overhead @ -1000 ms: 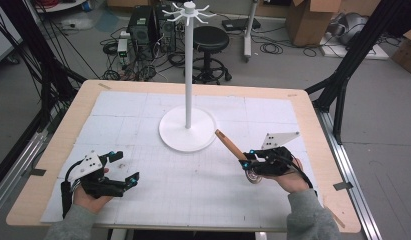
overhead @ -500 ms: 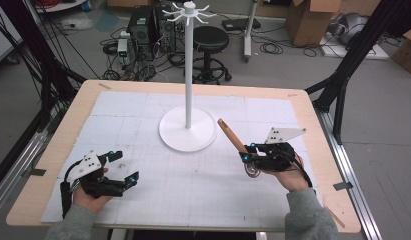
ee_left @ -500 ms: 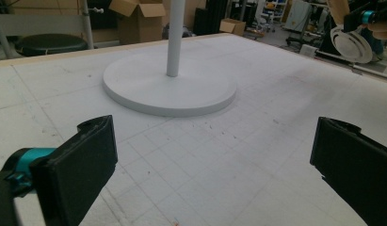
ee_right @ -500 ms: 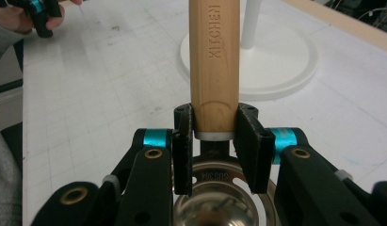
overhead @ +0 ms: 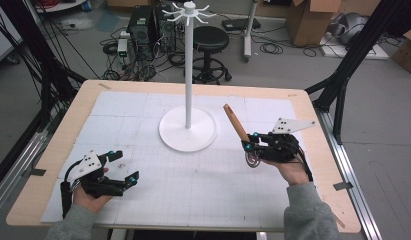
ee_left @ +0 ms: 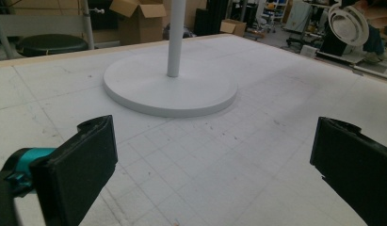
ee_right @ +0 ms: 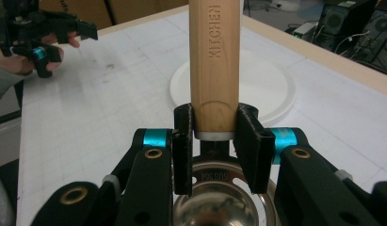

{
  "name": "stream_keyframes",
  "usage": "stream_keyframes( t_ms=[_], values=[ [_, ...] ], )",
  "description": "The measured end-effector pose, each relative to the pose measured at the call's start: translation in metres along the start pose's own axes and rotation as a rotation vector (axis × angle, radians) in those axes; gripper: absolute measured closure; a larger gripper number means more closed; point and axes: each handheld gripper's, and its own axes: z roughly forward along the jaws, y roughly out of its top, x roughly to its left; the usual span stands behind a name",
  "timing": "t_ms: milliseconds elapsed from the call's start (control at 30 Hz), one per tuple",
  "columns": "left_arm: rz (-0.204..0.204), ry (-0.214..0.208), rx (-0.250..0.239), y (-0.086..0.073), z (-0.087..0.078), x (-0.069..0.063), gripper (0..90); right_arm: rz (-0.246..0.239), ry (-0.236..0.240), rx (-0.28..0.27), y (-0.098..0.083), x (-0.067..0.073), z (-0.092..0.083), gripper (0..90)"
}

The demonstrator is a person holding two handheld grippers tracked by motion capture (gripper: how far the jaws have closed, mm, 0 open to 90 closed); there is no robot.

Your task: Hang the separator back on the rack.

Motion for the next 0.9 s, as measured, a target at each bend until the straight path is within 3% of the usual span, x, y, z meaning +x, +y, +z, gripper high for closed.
stream_keyframes(
  t_ms=[533, 900],
  values=[
    [0.002, -0.003, -0.001, 0.000, -0.001, 0.000, 1.8, -0.001, -0.025, -0.064, 0.029, -0.002, -0.004, 69.8],
    [0.003, -0.004, -0.003, 0.000, -0.001, -0.001, 1.8, -0.021, -0.012, -0.108, 0.046, 0.002, -0.002, 69.7]
  ],
)
